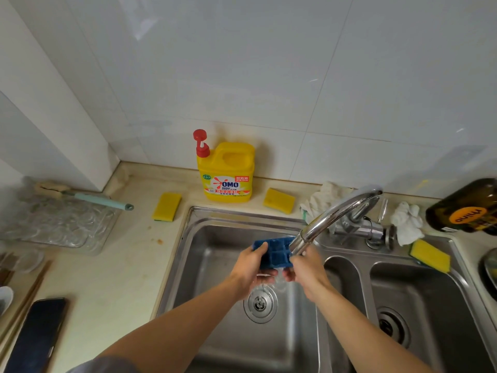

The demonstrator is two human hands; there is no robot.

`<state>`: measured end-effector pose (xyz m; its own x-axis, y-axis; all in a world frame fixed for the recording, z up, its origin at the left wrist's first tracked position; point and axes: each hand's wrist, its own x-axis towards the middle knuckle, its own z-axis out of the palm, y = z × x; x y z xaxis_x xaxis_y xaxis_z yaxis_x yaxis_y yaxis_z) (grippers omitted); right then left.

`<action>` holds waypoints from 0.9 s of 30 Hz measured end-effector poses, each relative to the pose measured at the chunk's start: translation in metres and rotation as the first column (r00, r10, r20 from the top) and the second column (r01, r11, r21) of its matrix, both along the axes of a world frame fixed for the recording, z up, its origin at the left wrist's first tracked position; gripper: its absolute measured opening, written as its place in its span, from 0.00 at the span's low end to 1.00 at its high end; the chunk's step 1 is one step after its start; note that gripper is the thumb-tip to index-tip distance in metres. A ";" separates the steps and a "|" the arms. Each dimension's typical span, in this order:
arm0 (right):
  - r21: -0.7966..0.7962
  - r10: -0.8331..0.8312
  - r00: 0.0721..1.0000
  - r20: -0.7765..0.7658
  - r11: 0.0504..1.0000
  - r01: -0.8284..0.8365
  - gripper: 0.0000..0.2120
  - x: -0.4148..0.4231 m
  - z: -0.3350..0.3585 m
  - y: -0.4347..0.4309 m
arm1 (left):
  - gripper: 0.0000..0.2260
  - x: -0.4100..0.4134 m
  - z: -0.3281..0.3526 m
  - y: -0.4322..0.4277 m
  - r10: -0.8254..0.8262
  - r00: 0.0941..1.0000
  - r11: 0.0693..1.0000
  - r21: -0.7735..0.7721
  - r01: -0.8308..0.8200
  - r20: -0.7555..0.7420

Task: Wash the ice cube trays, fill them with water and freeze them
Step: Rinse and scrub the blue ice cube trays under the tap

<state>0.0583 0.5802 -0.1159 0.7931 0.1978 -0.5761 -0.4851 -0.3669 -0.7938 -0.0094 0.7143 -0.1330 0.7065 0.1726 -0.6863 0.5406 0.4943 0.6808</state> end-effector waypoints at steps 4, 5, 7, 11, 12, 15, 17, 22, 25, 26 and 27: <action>-0.006 0.063 0.997 0.034 0.998 -0.062 0.11 0.001 -0.002 0.005 | 0.08 0.006 0.007 0.005 -0.058 0.996 0.947 0.321 0.032 0.073; 0.020 0.057 0.998 0.018 0.998 -0.057 0.09 0.002 -0.002 0.005 | 0.07 0.005 0.008 0.005 -0.071 0.993 0.932 0.361 0.031 0.099; 0.076 0.035 0.999 -0.024 0.997 -0.033 0.09 0.005 -0.003 0.007 | 0.08 0.003 0.012 0.006 -0.084 0.987 0.905 0.424 0.018 0.136; 0.049 0.035 0.999 0.011 0.998 -0.036 0.12 0.003 -0.006 0.012 | 0.09 -0.001 0.014 0.007 -0.080 0.977 0.894 0.448 -0.018 0.198; 0.011 0.043 0.996 0.074 0.999 -0.044 0.12 0.003 -0.007 0.013 | 0.10 -0.003 0.014 0.007 -0.068 0.975 0.899 0.438 -0.032 0.212; -0.083 0.061 0.972 0.226 0.996 -0.044 0.13 0.003 -0.006 0.017 | 0.10 -0.006 0.014 0.006 -0.035 0.974 0.912 0.406 -0.060 0.222; -0.148 0.050 0.962 0.267 0.989 -0.010 0.14 0.007 -0.003 0.019 | 0.11 -0.005 0.013 0.008 -0.023 0.977 0.922 0.383 -0.061 0.210; -0.151 0.119 0.935 0.335 0.986 -0.072 0.11 0.010 0.005 0.010 | 0.09 -0.003 0.008 0.008 -0.040 0.991 0.977 0.213 0.012 0.127; -0.108 0.142 0.943 0.300 0.988 -0.114 0.10 0.011 0.008 0.003 | 0.10 -0.001 0.004 0.004 -0.008 0.991 0.999 0.043 0.003 0.134; -0.097 0.144 0.947 0.287 0.988 -0.120 0.11 0.011 0.009 0.002 | 0.12 -0.001 0.002 0.004 -0.002 0.991 1.000 0.014 0.000 0.134; -0.084 0.145 0.950 0.276 0.988 -0.126 0.12 0.010 0.011 0.001 | 0.15 0.001 0.000 0.004 0.004 0.992 1.000 0.000 -0.004 0.124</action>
